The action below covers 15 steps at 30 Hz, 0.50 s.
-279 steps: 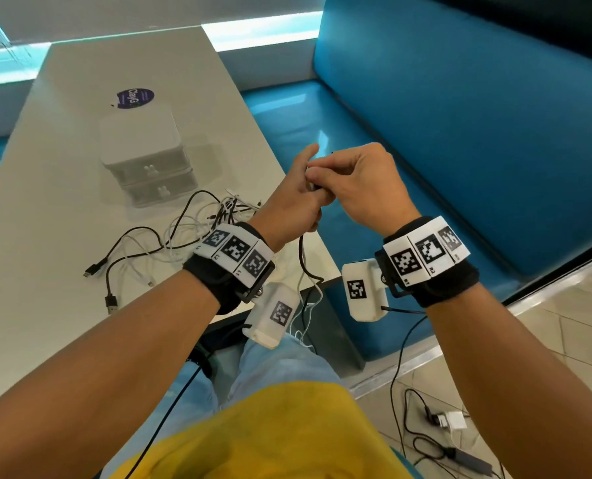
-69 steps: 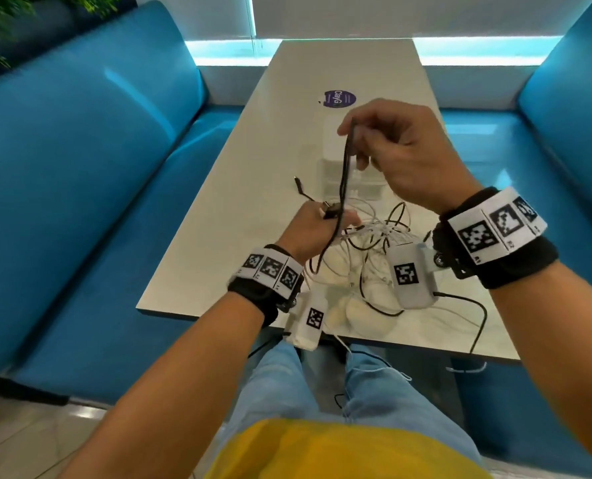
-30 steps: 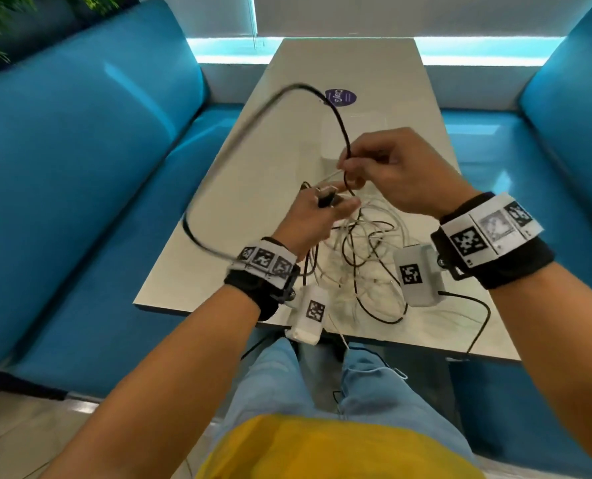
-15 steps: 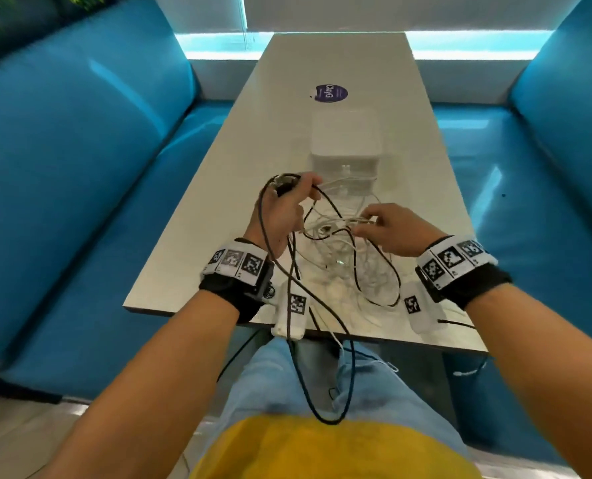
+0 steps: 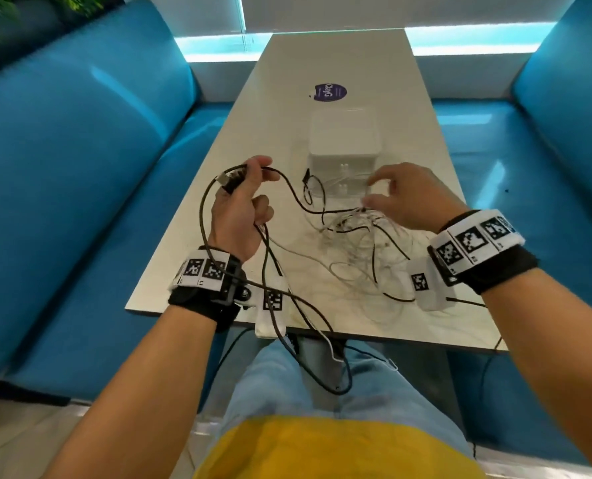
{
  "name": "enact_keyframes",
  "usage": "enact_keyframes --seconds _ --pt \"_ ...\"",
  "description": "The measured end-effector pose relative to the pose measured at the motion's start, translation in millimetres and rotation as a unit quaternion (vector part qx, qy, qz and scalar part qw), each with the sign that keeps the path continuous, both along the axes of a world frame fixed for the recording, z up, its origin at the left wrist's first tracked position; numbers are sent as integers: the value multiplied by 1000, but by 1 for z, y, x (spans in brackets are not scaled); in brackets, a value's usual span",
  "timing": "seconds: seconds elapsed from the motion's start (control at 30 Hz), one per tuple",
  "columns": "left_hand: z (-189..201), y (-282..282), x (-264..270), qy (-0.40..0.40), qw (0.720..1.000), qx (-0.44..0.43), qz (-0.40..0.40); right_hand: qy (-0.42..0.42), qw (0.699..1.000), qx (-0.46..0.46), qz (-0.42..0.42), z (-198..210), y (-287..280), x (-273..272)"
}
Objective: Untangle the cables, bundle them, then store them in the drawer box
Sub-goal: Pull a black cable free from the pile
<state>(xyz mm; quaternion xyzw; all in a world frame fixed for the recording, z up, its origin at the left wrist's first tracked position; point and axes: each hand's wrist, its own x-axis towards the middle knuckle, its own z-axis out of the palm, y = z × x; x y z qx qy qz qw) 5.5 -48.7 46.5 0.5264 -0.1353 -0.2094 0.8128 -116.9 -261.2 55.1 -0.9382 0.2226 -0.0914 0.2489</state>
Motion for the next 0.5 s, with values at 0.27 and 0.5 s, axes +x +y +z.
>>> enact_keyframes --seconds 0.27,0.5 --pt "10 -18 -25 -124 987 15 -99 -36 984 109 134 19 44 23" --pt "10 -27 -34 -82 984 -30 -154 33 975 137 174 11 39 15"
